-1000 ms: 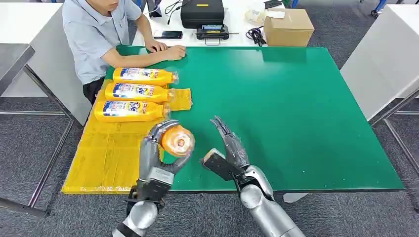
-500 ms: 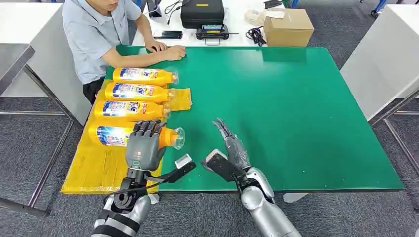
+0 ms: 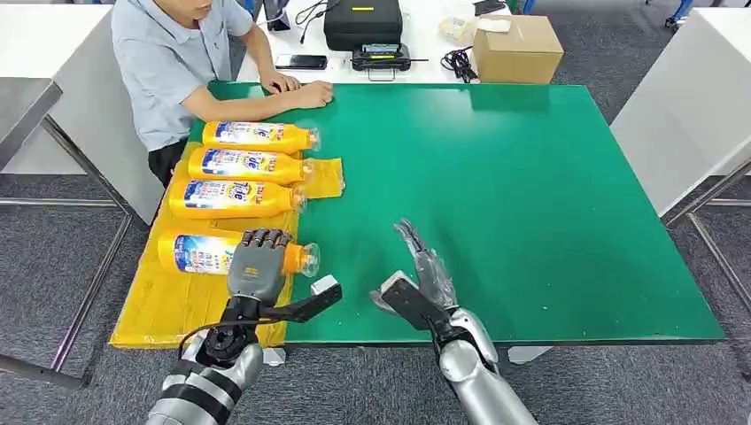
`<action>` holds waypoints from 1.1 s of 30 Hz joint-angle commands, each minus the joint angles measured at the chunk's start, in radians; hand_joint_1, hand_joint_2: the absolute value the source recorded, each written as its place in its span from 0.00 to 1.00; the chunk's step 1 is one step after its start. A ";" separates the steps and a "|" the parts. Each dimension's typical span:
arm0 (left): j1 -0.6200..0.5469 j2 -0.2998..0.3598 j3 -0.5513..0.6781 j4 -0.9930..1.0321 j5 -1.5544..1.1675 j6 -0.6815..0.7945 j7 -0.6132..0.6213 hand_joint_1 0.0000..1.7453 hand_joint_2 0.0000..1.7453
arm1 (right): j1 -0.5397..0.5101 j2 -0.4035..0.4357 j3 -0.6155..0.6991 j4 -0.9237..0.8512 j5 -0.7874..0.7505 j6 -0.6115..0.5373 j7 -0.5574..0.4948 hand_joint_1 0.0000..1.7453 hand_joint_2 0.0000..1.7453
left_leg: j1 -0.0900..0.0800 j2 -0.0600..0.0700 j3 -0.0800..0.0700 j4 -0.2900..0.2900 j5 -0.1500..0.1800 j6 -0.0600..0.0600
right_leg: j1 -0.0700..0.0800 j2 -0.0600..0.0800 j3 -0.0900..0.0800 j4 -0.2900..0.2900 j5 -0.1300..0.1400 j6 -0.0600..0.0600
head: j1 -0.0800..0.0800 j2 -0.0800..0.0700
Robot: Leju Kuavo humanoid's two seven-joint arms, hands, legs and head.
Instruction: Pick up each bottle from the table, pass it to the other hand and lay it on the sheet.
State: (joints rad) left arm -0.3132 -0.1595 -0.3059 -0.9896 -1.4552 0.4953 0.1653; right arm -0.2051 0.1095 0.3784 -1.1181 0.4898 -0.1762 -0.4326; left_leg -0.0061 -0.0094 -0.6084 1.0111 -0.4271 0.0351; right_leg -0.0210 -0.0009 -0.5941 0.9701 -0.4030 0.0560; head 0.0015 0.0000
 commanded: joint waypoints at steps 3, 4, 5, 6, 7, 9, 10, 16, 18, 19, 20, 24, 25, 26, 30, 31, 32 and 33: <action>-0.093 0.026 -0.061 0.143 0.089 -0.043 -0.031 1.00 1.00 | -0.016 0.011 -0.047 0.019 -0.001 0.022 -0.001 0.00 1.00 | 0.000 0.000 0.002 0.000 0.000 -0.001 | 0.001 -0.001 0.001 0.000 -0.001 -0.002 | 0.000 0.000; -0.095 0.025 -0.065 0.145 0.100 -0.042 -0.033 1.00 1.00 | -0.016 0.012 -0.046 0.019 0.001 0.026 -0.002 0.00 1.00 | 0.001 0.000 0.003 0.000 -0.001 -0.002 | 0.001 -0.001 0.003 0.000 -0.001 -0.002 | 0.000 0.000; -0.097 0.022 -0.069 0.148 0.104 -0.046 -0.033 0.59 1.00 | -0.016 0.013 -0.045 0.018 0.002 0.027 -0.002 0.00 1.00 | 0.001 0.000 0.002 0.000 -0.001 -0.002 | 0.001 -0.001 0.003 0.000 -0.001 -0.002 | 0.000 0.000; -0.100 0.022 -0.071 0.150 0.107 -0.053 -0.032 0.49 1.00 | -0.017 0.013 -0.044 0.018 0.003 0.029 -0.002 0.00 1.00 | 0.001 0.000 0.002 0.000 0.000 -0.001 | 0.001 0.000 0.002 0.000 -0.001 -0.002 | 0.000 0.000; -0.100 0.022 -0.071 0.150 0.107 -0.053 -0.032 0.49 1.00 | -0.017 0.013 -0.044 0.018 0.003 0.029 -0.002 0.00 1.00 | 0.001 0.000 0.004 0.000 -0.002 -0.002 | 0.002 0.000 0.004 0.000 -0.002 -0.003 | 0.000 0.000; -0.104 0.021 -0.073 0.152 0.107 -0.057 -0.032 0.36 1.00 | -0.016 0.013 -0.043 0.017 0.003 0.029 -0.003 0.00 1.00 | 0.001 0.000 0.002 0.000 -0.001 -0.002 | 0.001 0.000 0.002 0.000 -0.001 -0.002 | 0.000 0.000; -0.112 0.022 -0.077 0.161 0.110 -0.071 -0.030 0.27 1.00 | -0.017 0.013 -0.043 0.018 0.004 0.031 -0.003 0.00 1.00 | 0.001 0.000 0.002 0.000 -0.001 -0.002 | 0.001 -0.001 0.002 0.000 -0.001 -0.002 | 0.000 0.000; -0.189 0.025 -0.101 0.275 0.114 -0.180 0.027 0.05 1.00 | -0.035 0.017 -0.049 0.037 0.007 0.046 -0.002 0.00 1.00 | 0.001 0.000 0.003 0.000 -0.001 -0.002 | 0.001 -0.001 0.003 0.000 -0.001 -0.002 | 0.000 0.000; -0.198 0.024 -0.100 0.291 0.114 -0.180 0.032 0.03 1.00 | -0.039 0.018 -0.049 0.040 0.007 0.047 -0.002 0.00 1.00 | 0.001 0.001 0.001 0.000 0.000 -0.001 | 0.001 0.000 0.001 0.000 0.000 -0.001 | 0.000 0.000; -0.204 0.023 -0.102 0.308 0.113 -0.176 0.033 0.03 1.00 | -0.041 0.019 -0.049 0.041 0.009 0.048 -0.002 0.00 1.00 | 0.001 0.001 0.003 0.000 -0.001 -0.002 | 0.002 0.000 0.003 0.000 -0.001 -0.003 | 0.000 0.000; -0.213 0.020 -0.097 0.328 0.121 -0.184 0.034 0.02 1.00 | -0.044 0.019 -0.050 0.045 0.010 0.049 -0.002 0.00 1.00 | 0.001 0.001 0.003 0.000 -0.001 -0.002 | 0.001 0.000 0.003 0.000 -0.001 -0.002 | 0.000 0.000; -0.232 0.017 -0.093 0.378 0.134 -0.203 0.029 0.00 1.00 | -0.048 0.019 -0.055 0.055 0.014 0.046 0.000 0.00 1.00 | 0.001 0.001 0.002 0.000 0.000 -0.001 | 0.001 0.000 0.002 0.000 0.000 -0.002 | 0.000 0.000; -0.232 0.017 -0.093 0.378 0.134 -0.203 0.029 0.00 1.00 | -0.048 0.019 -0.055 0.055 0.014 0.046 0.000 0.00 1.00 | 0.001 0.002 0.004 0.000 -0.001 -0.002 | 0.001 0.001 0.004 0.000 -0.001 -0.002 | 0.000 0.000; -0.232 0.017 -0.093 0.378 0.134 -0.203 0.029 0.00 1.00 | -0.048 0.019 -0.055 0.055 0.014 0.046 0.000 0.00 1.00 | 0.001 0.001 0.004 0.000 -0.001 -0.002 | 0.001 0.000 0.004 0.000 -0.001 -0.002 | 0.000 0.000; -0.232 0.017 -0.093 0.378 0.134 -0.203 0.029 0.00 1.00 | -0.048 0.019 -0.055 0.055 0.014 0.046 0.000 0.00 1.00 | 0.001 0.001 0.003 0.000 0.000 -0.001 | 0.001 0.001 0.003 0.000 0.000 -0.002 | 0.000 0.000; -0.232 0.017 -0.093 0.378 0.134 -0.203 0.029 0.00 1.00 | -0.048 0.019 -0.055 0.055 0.014 0.046 0.000 0.00 1.00 | 0.001 0.002 0.004 0.000 -0.001 -0.002 | 0.001 0.001 0.004 0.000 0.000 -0.003 | 0.000 0.000; -0.232 0.017 -0.093 0.378 0.134 -0.203 0.029 0.00 1.00 | -0.048 0.019 -0.055 0.055 0.014 0.046 0.000 0.00 1.00 | 0.001 0.002 0.004 0.000 0.000 -0.002 | 0.001 0.001 0.004 0.000 0.000 -0.002 | 0.000 0.000; -0.232 0.017 -0.093 0.378 0.134 -0.203 0.029 0.00 1.00 | -0.048 0.019 -0.055 0.055 0.014 0.046 0.000 0.00 1.00 | 0.000 0.001 0.003 0.000 0.000 -0.001 | 0.001 0.001 0.003 0.000 0.000 -0.001 | 0.000 0.000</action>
State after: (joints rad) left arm -0.5022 -0.1564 -0.3754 -0.7221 -1.3222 0.3040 0.1934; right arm -0.2122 0.1259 0.3475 -1.1212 0.5043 -0.1339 -0.4360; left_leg -0.0060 -0.0095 -0.6066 1.0111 -0.4269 0.0350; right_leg -0.0209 -0.0010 -0.5922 0.9702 -0.4028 0.0558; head 0.0015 0.0000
